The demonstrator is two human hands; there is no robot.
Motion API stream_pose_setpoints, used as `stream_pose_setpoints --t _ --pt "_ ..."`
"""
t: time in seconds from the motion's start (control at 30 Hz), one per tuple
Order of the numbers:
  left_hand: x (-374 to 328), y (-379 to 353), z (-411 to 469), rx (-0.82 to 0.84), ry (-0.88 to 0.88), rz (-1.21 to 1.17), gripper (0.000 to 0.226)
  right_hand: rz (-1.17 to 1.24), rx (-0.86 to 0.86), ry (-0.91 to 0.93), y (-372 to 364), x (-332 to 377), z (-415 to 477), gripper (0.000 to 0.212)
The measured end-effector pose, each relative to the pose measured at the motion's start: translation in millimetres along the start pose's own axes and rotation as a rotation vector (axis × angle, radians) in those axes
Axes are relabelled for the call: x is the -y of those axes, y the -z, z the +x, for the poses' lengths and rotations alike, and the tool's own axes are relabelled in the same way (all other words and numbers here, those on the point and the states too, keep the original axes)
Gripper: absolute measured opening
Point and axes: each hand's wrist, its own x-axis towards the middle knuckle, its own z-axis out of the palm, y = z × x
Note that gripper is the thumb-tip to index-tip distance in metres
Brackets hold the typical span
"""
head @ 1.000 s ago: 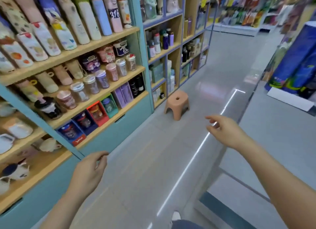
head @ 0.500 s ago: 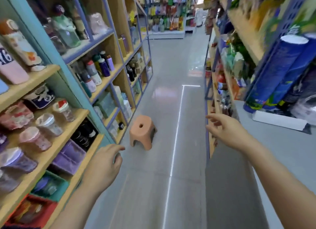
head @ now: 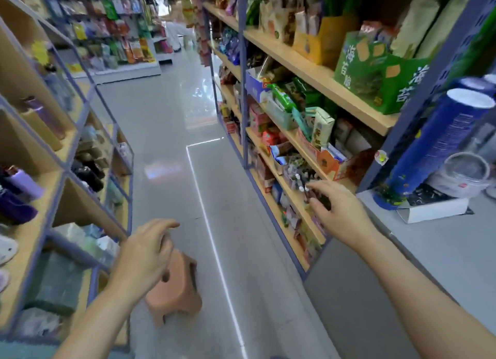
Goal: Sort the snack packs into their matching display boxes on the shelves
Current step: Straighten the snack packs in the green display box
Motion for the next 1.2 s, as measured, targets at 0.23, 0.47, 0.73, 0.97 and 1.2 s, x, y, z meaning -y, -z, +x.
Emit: stream_pose_setpoints --t 0.23,0.47,0.73,0.97,1.2 --pt "-28 -13 165 0.051 -0.38 -0.164 0.029 0.097 -0.22 -0.127 0 35 63 0.037" --pt "-88 -43 312 0.011 -0.714 -0.274 0.018 0.072 -0.426 -0.149 22 27 167 0.038" --pt "-169 -45 452 0.037 -0.963 -0.361 0.02 -0.118 -0.569 -0.284 64 36 273 0.06" --pt "-223 -71 576 0.033 -1.152 -0.395 0.031 -0.199 -0.631 -0.406 83 43 376 0.077" --pt "-252 -100 701 0.194 -1.278 -0.195 0.05 0.054 -0.624 -0.57 72 34 495 0.083"
